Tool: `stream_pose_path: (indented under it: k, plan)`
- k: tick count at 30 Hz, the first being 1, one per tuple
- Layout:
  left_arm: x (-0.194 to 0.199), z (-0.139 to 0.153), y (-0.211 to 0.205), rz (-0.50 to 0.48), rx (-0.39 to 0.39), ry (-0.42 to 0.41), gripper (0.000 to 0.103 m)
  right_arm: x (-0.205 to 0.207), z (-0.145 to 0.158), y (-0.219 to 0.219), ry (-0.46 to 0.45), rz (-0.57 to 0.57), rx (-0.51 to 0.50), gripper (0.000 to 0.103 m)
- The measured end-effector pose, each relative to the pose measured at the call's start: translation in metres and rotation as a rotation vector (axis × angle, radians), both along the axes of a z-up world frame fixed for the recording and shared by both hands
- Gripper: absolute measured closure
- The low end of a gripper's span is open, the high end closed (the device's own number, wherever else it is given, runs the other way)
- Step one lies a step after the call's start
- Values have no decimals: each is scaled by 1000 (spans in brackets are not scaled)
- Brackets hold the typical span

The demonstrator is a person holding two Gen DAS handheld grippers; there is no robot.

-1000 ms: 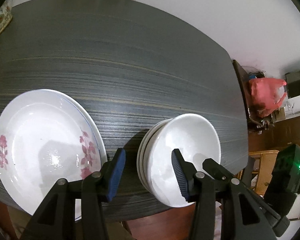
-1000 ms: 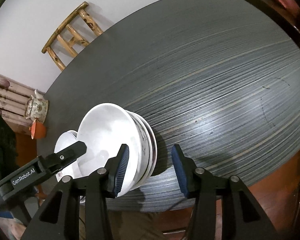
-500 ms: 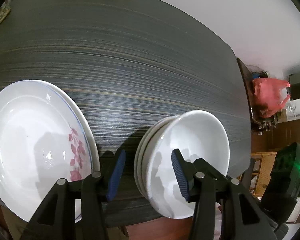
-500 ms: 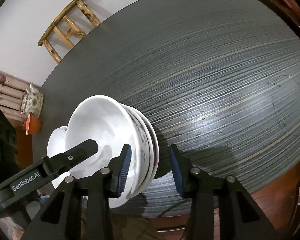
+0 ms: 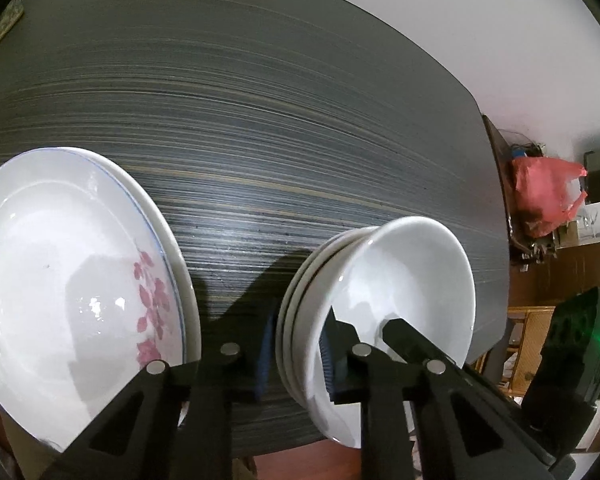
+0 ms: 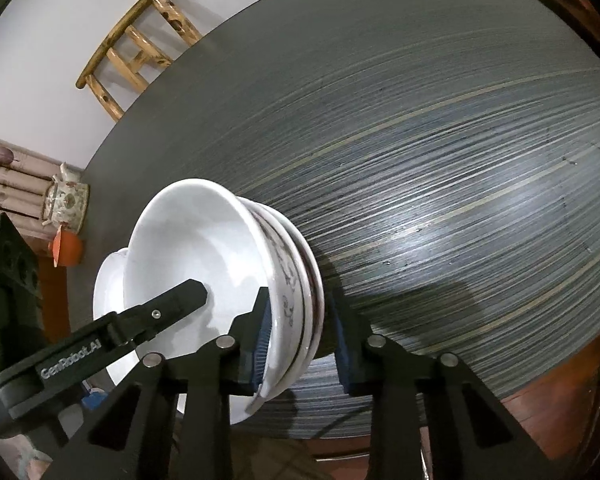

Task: Organize plates and bowls
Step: 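Grasp the stacked white bowls at opposite rims with both tools, then lift the bowl stack and carry it over the flower-patterned plates with both tools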

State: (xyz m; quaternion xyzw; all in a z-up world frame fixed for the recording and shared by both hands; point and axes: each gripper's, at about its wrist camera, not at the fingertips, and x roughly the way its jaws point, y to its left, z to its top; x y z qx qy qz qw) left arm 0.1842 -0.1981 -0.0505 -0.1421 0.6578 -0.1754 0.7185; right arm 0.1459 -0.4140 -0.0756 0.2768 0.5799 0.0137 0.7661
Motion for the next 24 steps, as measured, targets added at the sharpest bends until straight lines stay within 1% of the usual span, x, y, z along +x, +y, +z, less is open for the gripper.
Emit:
stream_pose_path:
  k: [6,8,16,24]
  plan:
    - [-2,3,-6,-25,35,-28,83,1,0,2,-4,-5,-10,79]
    - [-1,3,-6,-24,39,-29,83,2,0,4,-9,2,-18,79]
    - [-1,3,-7,-34,50,-32,83,1,-3,-3,-8,-26,5,79]
    - [-1,4,-14,-41,58,-39,84,0,-2,0,-6,-25,-11,79]
